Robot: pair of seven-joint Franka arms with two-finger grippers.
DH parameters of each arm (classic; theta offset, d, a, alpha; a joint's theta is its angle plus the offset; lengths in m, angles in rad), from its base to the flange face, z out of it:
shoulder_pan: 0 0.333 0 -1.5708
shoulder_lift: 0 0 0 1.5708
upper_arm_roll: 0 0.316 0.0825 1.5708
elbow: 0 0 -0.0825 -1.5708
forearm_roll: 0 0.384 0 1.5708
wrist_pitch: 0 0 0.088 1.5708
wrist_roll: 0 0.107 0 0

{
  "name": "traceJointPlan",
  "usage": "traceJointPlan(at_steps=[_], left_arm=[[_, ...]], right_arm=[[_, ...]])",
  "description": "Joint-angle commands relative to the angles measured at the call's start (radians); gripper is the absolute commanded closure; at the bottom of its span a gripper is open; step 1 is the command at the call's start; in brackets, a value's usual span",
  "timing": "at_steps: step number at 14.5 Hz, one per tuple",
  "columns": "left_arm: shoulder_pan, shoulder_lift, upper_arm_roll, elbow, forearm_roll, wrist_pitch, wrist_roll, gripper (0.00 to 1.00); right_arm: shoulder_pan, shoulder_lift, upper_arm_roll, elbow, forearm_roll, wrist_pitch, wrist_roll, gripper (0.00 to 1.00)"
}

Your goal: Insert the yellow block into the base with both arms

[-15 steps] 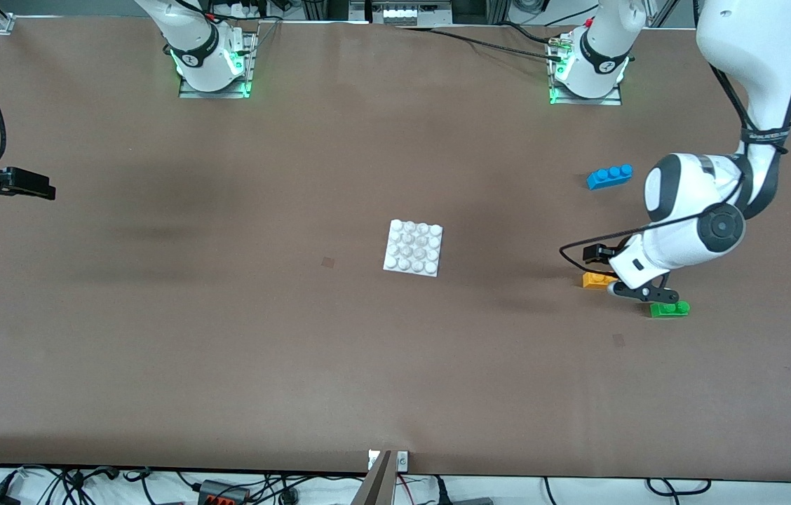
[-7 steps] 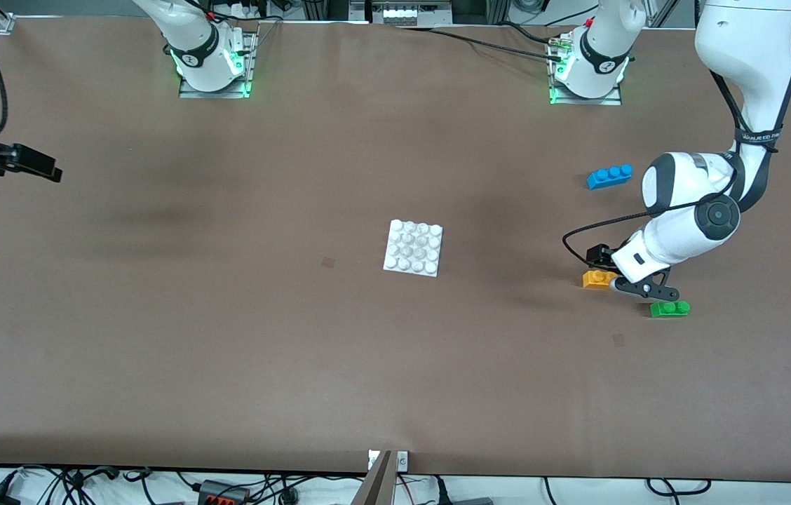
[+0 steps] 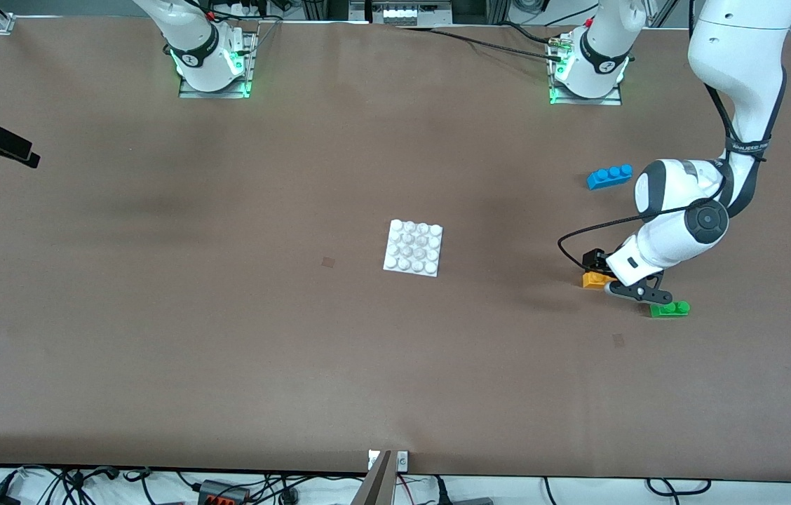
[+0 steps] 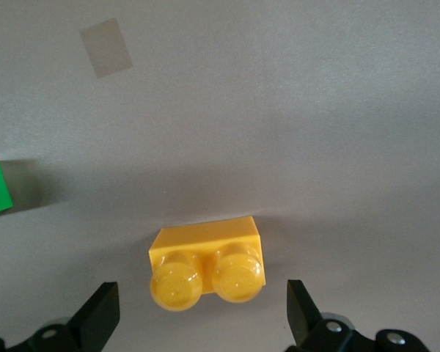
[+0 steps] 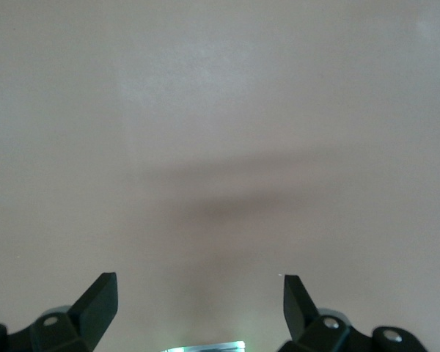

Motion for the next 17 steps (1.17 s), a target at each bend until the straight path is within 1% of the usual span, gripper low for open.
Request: traceJointPlan(at_steps=[1, 3, 6, 8, 9, 12, 15, 16, 17], left_arm=[[0.007, 0.019, -0.005, 0.017, 0.005, 0.008, 0.013, 0.0], [0.004, 0.023, -0.005, 0.02, 0.004, 0.011, 0.013, 0.0], [0.006, 0.048, -0.005, 0.018, 0.004, 0.054, 0.013, 0.0], [0.004, 0.049, -0.007, 0.018, 0.004, 0.057, 0.01, 0.0], [0.006, 0.051, -0.007, 0.018, 0.004, 0.057, 0.01, 0.09], [0.007, 0.051, -0.007, 0.017, 0.004, 0.054, 0.009, 0.27], [0.007, 0.043, -0.008, 0.018, 0.004, 0.045, 0.007, 0.48], [0.006, 0.039, -0.011, 0.018, 0.004, 0.033, 0.007, 0.51], [0.009, 0.034, -0.019, 0.018, 0.002, 0.019, 0.007, 0.56]], right_arm=[[0.026, -0.015, 0.003, -0.011, -0.033, -0.008, 0.019, 0.0], [0.021, -0.013, 0.001, -0.009, -0.035, -0.008, 0.019, 0.0], [0.027, -0.01, 0.004, -0.007, -0.033, -0.006, 0.019, 0.0], [0.055, -0.013, 0.004, -0.006, -0.033, -0.009, 0.034, 0.0], [0.064, -0.013, 0.004, -0.007, -0.033, -0.019, 0.037, 0.0], [0.066, -0.013, 0.004, -0.006, -0.033, -0.019, 0.04, 0.0], [0.069, -0.013, 0.004, -0.006, -0.033, -0.017, 0.04, 0.0], [0.069, -0.013, 0.004, -0.006, -0.033, -0.019, 0.04, 0.0], [0.069, -0.013, 0.004, -0.006, -0.035, -0.017, 0.04, 0.0]])
